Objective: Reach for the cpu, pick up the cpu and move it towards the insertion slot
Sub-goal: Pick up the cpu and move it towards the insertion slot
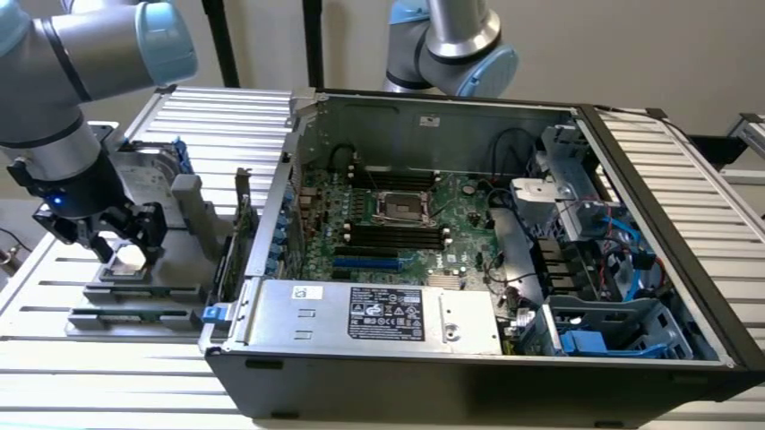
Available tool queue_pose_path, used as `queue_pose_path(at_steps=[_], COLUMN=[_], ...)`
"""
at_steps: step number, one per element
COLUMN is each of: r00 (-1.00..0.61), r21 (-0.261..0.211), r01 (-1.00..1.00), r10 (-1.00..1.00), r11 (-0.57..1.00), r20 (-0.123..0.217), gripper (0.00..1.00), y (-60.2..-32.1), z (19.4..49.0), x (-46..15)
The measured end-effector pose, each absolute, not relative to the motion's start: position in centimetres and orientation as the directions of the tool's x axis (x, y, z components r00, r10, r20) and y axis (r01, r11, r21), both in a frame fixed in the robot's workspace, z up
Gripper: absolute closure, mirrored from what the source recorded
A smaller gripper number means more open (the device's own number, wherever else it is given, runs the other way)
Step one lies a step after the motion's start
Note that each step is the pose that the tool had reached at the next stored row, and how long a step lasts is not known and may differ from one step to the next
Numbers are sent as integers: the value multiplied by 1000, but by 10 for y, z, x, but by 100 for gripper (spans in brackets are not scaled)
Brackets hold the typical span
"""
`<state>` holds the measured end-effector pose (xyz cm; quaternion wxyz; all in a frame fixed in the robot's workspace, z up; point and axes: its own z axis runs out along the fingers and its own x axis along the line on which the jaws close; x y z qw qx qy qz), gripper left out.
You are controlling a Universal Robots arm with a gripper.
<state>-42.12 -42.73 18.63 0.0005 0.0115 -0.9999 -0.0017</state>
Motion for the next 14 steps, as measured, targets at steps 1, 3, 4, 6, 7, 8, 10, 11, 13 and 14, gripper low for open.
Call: queue_pose_path(at_steps=[1, 3, 4, 6, 7, 8, 10, 11, 13, 14], r00=[-1000, -1000, -1000, -1000, -1000, -1000, -1000, -1000, -1000, -1000], r21=[3, 3, 3, 3, 3, 3, 3, 3, 3, 3], r01=[-23, -23, -23, -23, -23, -23, -23, -23, -23, -23], r10=[-23, -23, -23, -23, -23, -23, -23, -23, -23, -23], r11=[1000, 1000, 1000, 1000, 1000, 1000, 1000, 1000, 1000, 1000], r20=[1, 1, 1, 1, 1, 1, 1, 1, 1, 1], gripper=[33, 33, 33, 33, 41, 41, 45, 45, 45, 45], y=[-427, -427, -427, -427, -427, -427, -427, -427, -427, -427], z=[186, 186, 186, 186, 186, 186, 186, 186, 186, 186], x=[-421, -421, -421, -421, -421, -421, -421, -421, -421, -421])
